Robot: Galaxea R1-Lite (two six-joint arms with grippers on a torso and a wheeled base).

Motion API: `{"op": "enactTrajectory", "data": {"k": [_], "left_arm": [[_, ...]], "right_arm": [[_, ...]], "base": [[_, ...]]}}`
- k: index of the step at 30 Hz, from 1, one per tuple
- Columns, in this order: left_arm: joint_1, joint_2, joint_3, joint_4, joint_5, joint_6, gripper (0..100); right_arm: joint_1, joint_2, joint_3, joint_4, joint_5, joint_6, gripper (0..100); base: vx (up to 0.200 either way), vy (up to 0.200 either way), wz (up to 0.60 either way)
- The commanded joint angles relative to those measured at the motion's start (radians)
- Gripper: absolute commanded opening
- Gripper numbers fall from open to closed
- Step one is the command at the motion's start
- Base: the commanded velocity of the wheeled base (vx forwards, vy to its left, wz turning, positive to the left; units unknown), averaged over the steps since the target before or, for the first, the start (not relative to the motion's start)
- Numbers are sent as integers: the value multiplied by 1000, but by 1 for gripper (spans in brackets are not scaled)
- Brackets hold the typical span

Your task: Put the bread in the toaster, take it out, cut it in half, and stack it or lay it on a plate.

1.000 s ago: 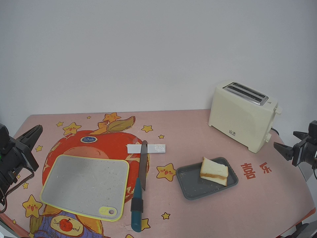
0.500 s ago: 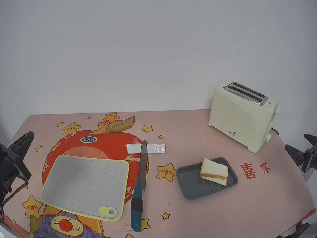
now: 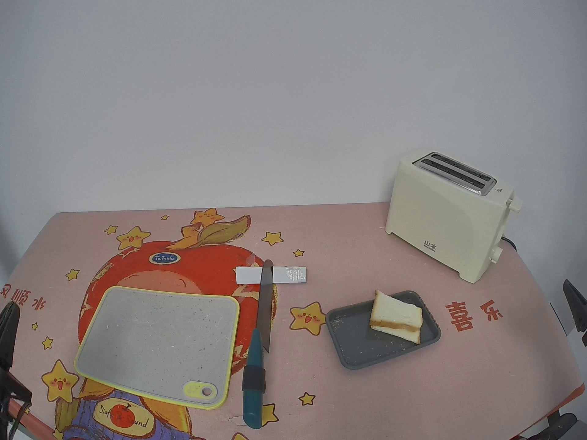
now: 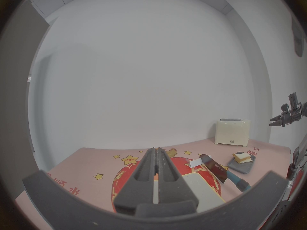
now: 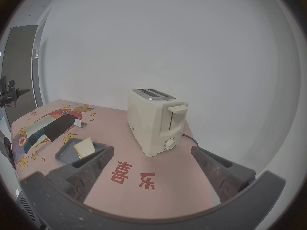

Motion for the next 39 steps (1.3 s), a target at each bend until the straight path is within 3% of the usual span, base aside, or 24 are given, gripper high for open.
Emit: {"op": "enactTrajectory", "data": {"k": [1, 7, 13, 24, 31, 39], "left_arm": [[15, -232, -22, 124, -1, -1, 0], [45, -290, -4, 160, -13, -1, 0], [50, -318, 11, 180, -18, -1, 0], [51, -319, 102, 171, -51, 1, 0], [51, -319, 198, 162, -53, 6, 0], [51, -319, 200, 208, -51, 9, 0]], "right_arm": [[-31, -155, 68, 1, 5, -2, 100], [-31, -236, 134, 18, 6, 0, 100], [-28, -324, 104, 170, 8, 0, 100], [-22, -431, 114, 289, 9, 0, 100], [-22, -459, 121, 308, 9, 0, 100], [-22, -505, 151, 309, 8, 0, 100]], "base": [[0, 0, 0], [0, 0, 0], [0, 0, 0], [0, 0, 0], [0, 0, 0], [0, 0, 0]]}}
